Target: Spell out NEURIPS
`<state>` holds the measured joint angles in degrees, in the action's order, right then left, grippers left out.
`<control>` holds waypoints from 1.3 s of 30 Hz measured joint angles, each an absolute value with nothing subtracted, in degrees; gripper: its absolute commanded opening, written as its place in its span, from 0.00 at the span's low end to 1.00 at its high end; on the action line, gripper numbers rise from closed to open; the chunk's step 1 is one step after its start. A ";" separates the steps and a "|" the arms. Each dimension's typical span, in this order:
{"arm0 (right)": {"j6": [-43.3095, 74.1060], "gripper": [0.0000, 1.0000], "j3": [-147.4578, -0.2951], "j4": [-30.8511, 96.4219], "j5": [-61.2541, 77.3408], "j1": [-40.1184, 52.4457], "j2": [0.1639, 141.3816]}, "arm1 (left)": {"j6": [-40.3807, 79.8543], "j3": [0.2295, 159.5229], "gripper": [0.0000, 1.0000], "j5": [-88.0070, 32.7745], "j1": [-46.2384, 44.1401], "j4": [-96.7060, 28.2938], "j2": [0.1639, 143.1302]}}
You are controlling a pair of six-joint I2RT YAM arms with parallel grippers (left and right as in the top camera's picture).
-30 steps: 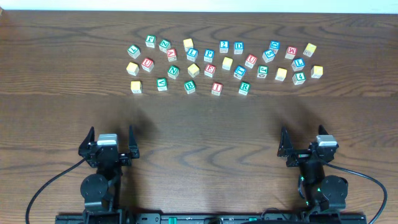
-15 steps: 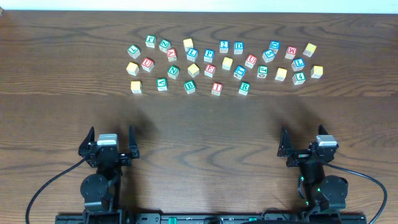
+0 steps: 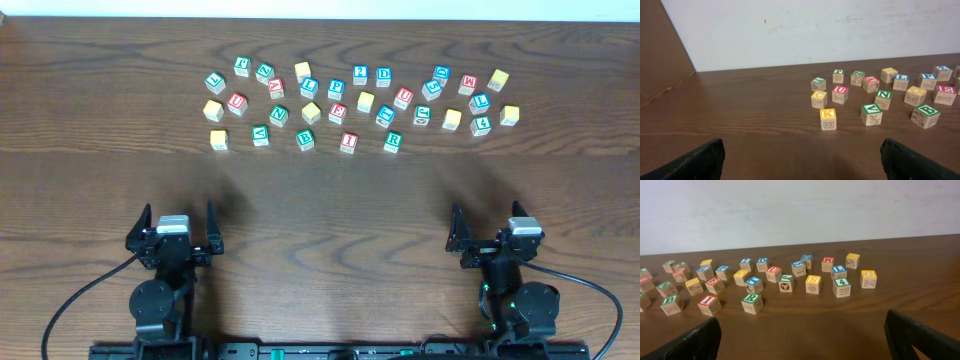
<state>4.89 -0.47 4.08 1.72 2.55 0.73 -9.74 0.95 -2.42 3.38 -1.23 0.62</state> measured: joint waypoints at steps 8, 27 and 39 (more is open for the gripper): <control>4.91 0.99 -0.47 4.05 1.72 2.55 0.73 | -10.37 0.95 0.98 -2.42 3.38 -1.50 0.62; 4.89 0.99 -0.47 4.05 1.72 2.55 0.73 | -10.39 0.95 0.98 -2.42 3.38 -1.54 0.62; 4.89 0.99 -0.47 4.05 1.72 2.55 0.73 | -5.76 0.95 0.98 -2.44 3.38 -1.48 0.78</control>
